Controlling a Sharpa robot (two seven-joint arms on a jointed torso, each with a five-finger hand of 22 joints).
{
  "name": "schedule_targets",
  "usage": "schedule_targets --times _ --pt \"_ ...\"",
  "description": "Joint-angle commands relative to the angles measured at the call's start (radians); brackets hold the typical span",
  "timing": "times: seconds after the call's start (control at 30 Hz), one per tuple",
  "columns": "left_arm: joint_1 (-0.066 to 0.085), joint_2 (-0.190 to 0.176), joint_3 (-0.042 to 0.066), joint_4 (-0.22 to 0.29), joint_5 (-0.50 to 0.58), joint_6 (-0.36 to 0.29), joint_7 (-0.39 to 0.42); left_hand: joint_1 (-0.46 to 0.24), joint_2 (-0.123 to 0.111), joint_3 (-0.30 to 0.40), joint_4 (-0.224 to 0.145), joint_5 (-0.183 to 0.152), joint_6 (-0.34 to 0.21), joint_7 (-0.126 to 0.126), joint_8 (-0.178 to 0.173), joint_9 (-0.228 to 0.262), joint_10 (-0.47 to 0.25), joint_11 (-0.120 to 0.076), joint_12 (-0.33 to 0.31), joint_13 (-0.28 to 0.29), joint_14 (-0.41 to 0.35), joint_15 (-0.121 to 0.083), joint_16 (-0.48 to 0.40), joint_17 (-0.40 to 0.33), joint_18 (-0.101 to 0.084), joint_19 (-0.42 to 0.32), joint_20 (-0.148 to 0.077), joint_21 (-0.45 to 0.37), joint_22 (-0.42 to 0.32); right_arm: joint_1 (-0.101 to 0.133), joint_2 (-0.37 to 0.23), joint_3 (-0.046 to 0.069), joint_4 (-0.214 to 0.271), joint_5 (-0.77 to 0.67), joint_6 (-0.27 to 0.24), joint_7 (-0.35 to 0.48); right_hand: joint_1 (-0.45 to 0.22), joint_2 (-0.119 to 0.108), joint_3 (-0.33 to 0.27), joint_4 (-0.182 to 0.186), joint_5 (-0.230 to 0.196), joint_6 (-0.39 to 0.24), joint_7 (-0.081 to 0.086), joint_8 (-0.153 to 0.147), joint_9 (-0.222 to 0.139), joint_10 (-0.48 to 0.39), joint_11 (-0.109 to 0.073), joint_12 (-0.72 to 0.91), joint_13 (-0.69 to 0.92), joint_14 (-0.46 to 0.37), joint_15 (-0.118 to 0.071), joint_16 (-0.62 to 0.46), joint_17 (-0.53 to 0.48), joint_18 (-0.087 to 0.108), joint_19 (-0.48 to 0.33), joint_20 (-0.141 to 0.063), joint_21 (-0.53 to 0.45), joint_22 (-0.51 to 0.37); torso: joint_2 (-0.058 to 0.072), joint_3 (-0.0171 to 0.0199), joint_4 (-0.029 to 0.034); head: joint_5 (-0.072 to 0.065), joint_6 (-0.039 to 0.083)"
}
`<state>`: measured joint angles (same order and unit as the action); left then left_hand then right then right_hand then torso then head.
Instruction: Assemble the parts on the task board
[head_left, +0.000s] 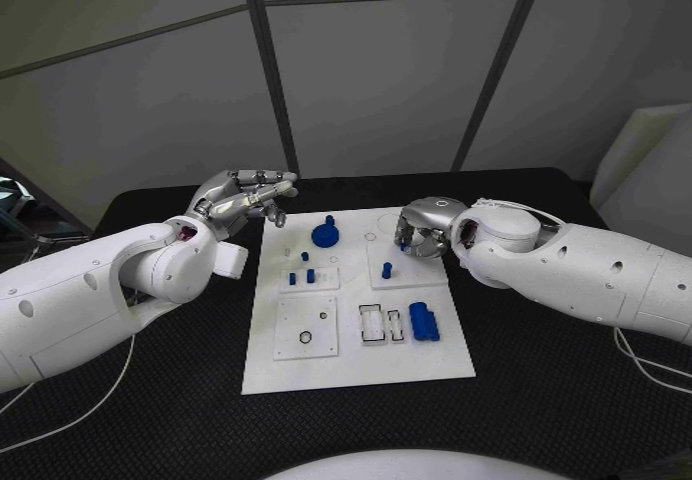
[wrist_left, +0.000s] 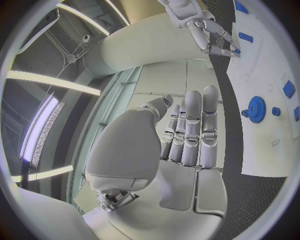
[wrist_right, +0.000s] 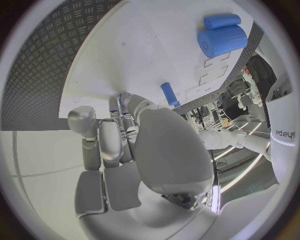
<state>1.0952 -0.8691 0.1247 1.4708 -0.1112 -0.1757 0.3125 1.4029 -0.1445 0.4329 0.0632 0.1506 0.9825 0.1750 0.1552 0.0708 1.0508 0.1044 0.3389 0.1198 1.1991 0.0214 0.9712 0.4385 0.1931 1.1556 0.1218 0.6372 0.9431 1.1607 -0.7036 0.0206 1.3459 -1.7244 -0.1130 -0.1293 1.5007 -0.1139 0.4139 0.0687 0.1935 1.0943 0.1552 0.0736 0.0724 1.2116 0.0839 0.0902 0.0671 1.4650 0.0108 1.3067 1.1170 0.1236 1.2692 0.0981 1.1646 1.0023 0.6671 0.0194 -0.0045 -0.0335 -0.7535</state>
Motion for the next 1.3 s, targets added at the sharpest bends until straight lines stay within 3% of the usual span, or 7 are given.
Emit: schedule_targets --times 0.03,0.43,0.93,1.13,1.3 --pt "0.001 0.001 0.001 -0.001 0.007 0.015 0.014 0.005 0.010 -0.004 -0.005 -0.004 0.006 0.003 0.006 0.000 -0.006 0.000 0.007 0.002 -0.006 0.001 -0.007 -0.001 -0.010 -0.010 0.000 -0.003 -0.001 -0.007 0.000 -0.005 0.001 -0.004 0.026 -0.009 -0.013 0.001 0.009 -0.002 -0.006 0.011 -0.001 0.003 0.002 0.008 -0.001 -0.002 0.002 0.039 -0.007 0.003 -0.001 -0.006 -0.007 -0.004 0.007 0.003 0.000 0.0002 0.0000 0.000 -0.001" --pt "0.001 0.001 0.001 -0.007 0.007 0.015 0.010 0.009 0.011 -0.003 -0.010 -0.004 0.007 0.003 0.008 0.000 -0.007 0.000 0.010 0.003 -0.007 0.000 -0.007 -0.003 -0.009 -0.010 -0.001 -0.005 -0.003 -0.007 -0.024 -0.005 0.033 -0.010 -0.051 -0.025 -0.024 -0.003 0.017 -0.006 -0.009 0.018 -0.002 0.004 0.003 0.012 -0.002 -0.004 0.003 0.038 -0.008 0.004 -0.001 -0.008 -0.006 -0.004 0.018 0.017 0.000 0.0006 -0.0013 0.001 -0.002" --pt "0.001 0.008 0.001 -0.024 -0.015 0.000 0.007 0.013 0.011 -0.003 -0.013 -0.004 0.006 0.004 0.009 0.000 -0.009 0.000 0.013 0.003 -0.009 0.000 -0.007 -0.005 -0.009 -0.010 -0.001 -0.006 -0.004 -0.006 -0.075 -0.001 0.125 -0.012 -0.131 -0.041 -0.034 -0.004 0.026 -0.012 -0.009 0.029 -0.005 0.006 0.004 0.023 -0.005 -0.003 0.004 0.038 -0.011 0.011 0.005 -0.013 0.005 -0.004 0.041 0.046 -0.002 -0.0006 -0.0002 0.002 0.001" --pt "0.001 0.008 0.001 -0.027 -0.016 -0.001 0.006 0.013 0.011 -0.003 -0.013 -0.004 0.006 0.004 0.009 0.000 -0.009 0.000 0.013 0.003 -0.009 0.000 -0.007 -0.005 -0.009 -0.010 -0.001 -0.006 -0.004 -0.005 -0.091 0.024 0.169 -0.013 -0.141 -0.045 -0.035 -0.005 0.027 -0.013 -0.009 0.031 -0.006 0.006 0.004 0.024 -0.006 -0.003 0.004 0.038 -0.012 0.013 0.007 -0.014 0.007 -0.004 0.044 0.050 -0.001 -0.0006 0.0003 0.002 0.004" --pt "0.001 0.008 0.000 -0.029 -0.016 -0.003 0.006 0.013 0.011 -0.003 -0.014 -0.004 0.006 0.004 0.009 0.000 -0.010 0.001 0.013 0.003 -0.009 0.000 -0.008 -0.005 -0.009 -0.010 -0.001 -0.007 -0.004 -0.005 -0.103 0.034 0.194 -0.013 -0.140 -0.052 -0.037 -0.006 0.027 -0.014 -0.009 0.031 -0.006 0.006 0.004 0.025 -0.006 -0.003 0.004 0.038 -0.012 0.013 0.007 -0.014 0.006 -0.004 0.045 0.051 -0.001 -0.0014 -0.0011 0.002 0.006"
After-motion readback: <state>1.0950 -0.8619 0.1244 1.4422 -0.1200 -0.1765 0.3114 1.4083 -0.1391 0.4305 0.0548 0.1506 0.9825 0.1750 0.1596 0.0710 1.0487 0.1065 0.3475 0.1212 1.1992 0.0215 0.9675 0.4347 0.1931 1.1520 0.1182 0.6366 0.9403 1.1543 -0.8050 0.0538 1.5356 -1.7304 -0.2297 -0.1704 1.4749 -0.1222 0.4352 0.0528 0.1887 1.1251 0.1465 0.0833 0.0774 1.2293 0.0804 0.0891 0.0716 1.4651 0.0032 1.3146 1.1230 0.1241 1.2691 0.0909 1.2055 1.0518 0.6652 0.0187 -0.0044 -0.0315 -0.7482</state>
